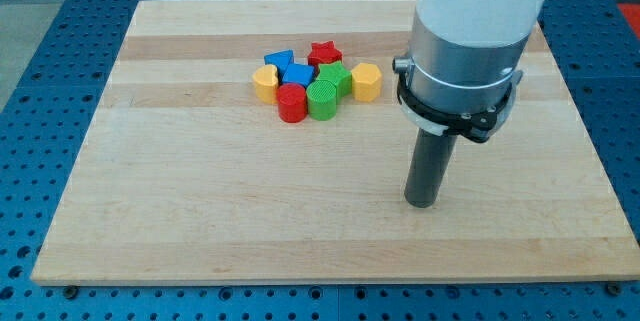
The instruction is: Place the yellow hexagon diagonally towards the bottom right side of the red star
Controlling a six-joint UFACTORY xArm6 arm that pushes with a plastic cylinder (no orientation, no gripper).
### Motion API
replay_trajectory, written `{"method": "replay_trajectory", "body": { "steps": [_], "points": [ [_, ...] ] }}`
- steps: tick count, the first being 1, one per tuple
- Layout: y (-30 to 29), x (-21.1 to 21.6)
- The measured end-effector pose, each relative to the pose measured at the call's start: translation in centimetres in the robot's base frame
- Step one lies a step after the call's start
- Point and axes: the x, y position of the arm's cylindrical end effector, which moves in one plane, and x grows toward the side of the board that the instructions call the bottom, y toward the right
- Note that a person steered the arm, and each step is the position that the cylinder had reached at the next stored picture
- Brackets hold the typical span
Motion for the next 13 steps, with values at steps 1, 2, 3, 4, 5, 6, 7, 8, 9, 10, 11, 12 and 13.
{"method": "replay_trajectory", "body": {
  "steps": [1,2,3,4,5,6,7,8,9,10,11,12,13],
  "points": [
    [0.0,-0.6],
    [-1.6,-9.3],
    [-3.1,-19.5],
    [-3.1,-19.8],
    [-3.0,-19.8],
    [-1.4,-26.6],
    [-1.5,-28.4],
    [-5.3,-28.4],
    [-9.5,-27.7],
    [-13.2,-26.2],
    [-15.0,-25.8],
    [-14.1,-23.2],
    [-13.9,-22.5]
  ]
}}
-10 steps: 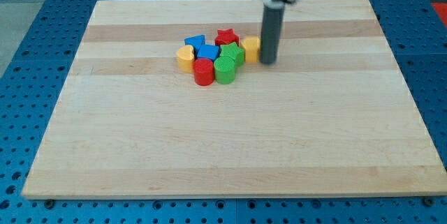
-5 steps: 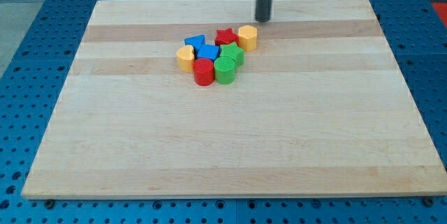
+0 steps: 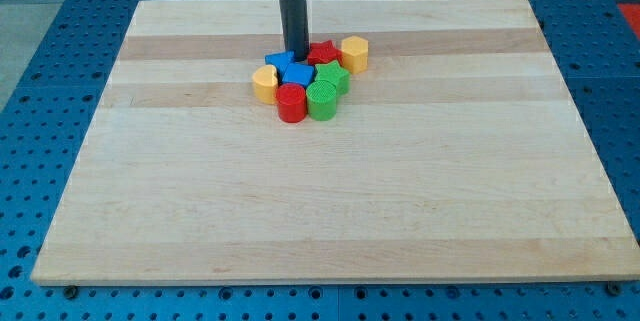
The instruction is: Place the yellow hexagon diagonally towards the bottom right side of the red star
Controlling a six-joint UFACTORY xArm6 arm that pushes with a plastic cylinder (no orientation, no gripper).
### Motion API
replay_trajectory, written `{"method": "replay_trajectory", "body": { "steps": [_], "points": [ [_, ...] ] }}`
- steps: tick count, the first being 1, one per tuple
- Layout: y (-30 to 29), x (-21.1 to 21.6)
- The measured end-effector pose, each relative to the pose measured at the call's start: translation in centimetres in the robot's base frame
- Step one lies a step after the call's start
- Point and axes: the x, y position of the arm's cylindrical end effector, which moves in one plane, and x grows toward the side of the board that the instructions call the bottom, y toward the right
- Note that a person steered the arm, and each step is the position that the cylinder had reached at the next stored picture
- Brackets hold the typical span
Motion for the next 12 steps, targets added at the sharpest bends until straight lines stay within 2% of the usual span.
{"method": "replay_trajectory", "body": {
  "steps": [2,3,5,8,9,10,12],
  "points": [
    [2.6,0.2],
    [7.3,0.2],
    [9.9,0.2],
    [20.5,2.0],
    [21.7,2.7],
    [21.7,3.8],
    [21.7,11.4]
  ]
}}
